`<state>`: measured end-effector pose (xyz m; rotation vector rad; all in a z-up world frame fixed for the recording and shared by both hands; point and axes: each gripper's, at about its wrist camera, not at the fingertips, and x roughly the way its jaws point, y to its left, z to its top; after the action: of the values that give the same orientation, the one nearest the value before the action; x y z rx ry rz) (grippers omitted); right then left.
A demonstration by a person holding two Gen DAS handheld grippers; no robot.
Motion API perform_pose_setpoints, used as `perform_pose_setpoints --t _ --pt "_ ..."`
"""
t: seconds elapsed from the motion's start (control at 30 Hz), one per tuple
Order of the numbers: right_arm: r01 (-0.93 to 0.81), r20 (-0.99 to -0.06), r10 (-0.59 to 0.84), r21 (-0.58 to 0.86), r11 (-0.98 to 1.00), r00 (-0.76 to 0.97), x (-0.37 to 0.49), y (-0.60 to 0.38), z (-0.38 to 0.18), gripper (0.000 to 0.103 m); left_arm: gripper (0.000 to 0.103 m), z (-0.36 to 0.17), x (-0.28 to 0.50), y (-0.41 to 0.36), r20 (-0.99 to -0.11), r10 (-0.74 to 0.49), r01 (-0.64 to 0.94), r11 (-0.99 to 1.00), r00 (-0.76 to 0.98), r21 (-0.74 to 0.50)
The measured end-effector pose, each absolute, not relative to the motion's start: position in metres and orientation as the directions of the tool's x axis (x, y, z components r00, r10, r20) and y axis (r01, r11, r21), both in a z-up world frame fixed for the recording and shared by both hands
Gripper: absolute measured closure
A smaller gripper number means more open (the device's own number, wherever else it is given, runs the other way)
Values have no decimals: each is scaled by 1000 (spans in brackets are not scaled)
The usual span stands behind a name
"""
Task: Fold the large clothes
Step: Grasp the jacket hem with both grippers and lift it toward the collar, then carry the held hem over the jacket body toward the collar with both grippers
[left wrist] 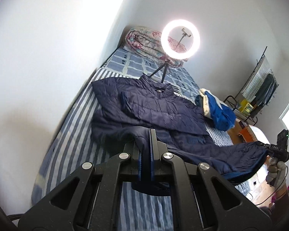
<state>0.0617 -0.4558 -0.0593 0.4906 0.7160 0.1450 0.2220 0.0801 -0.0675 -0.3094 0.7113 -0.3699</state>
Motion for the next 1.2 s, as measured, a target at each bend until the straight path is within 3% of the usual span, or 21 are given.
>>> perform_pose_setpoints --t 0.17,0.57,0.9,1.07,1.13,1.2 --pt "61 -639 271 447 892 720 126 -456 -73 103 99 -86 286 70 -600 -427 191 889 676 -416" --pt "160 -749 162 338 927 643 254 -470 -130 103 100 -164 421 41 -727 -318 88 937 608 -337" --pt "185 -816 96 242 952 569 315 -474 -190 103 100 -219 471 31 -783 -252 59 962 569 -267" --pt "156 -825 102 224 962 555 325 -472 -202 103 99 -227 480 36 -786 -282 73 954 550 -291" --pt "144 -820 120 239 960 559 325 -475 -203 103 90 -226 485 41 -782 -308 67 944 542 -324" --pt "129 -810 134 249 960 571 324 -478 -200 100 70 -224 489 46 -777 -342 65 929 528 -365"
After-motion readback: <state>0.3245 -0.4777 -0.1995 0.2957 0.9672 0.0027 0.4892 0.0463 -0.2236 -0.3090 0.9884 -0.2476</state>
